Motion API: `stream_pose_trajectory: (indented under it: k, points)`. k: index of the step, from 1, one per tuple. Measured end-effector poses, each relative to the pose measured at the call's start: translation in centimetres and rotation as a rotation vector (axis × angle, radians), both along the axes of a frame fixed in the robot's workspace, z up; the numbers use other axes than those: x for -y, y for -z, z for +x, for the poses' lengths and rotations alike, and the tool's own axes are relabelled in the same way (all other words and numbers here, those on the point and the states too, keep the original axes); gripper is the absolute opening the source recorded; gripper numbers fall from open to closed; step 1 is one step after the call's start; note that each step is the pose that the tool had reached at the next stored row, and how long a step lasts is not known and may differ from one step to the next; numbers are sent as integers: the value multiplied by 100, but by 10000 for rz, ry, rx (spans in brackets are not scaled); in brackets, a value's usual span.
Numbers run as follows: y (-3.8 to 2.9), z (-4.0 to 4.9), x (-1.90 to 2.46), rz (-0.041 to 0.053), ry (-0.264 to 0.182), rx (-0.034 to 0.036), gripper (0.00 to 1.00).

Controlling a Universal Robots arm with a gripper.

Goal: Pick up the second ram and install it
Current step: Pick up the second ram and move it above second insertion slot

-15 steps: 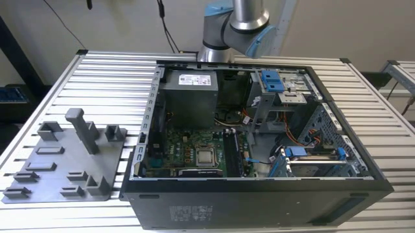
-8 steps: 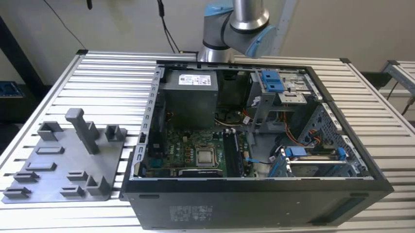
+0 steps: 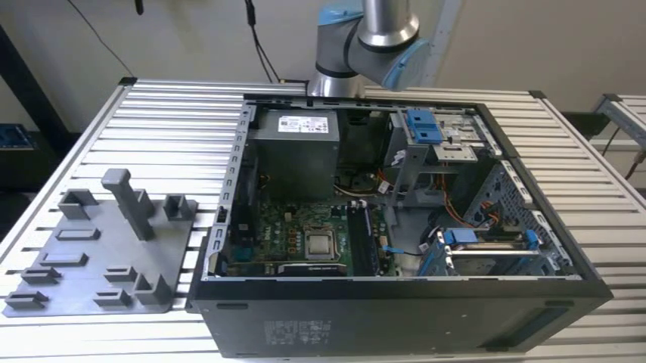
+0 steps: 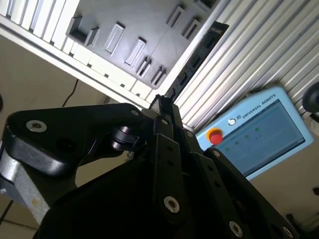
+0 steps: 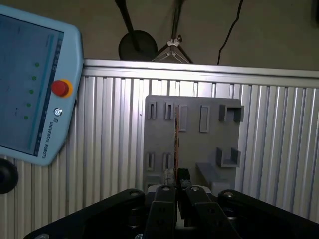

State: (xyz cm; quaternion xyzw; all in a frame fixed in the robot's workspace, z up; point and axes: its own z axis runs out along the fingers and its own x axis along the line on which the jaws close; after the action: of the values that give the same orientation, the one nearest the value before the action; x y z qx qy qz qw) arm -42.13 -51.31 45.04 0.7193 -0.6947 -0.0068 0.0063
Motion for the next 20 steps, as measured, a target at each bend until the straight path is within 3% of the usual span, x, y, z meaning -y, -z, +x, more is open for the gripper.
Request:
stream_pose_trajectory:
  k: [20]
  points:
    - [0,179,0,2,1,0,14]
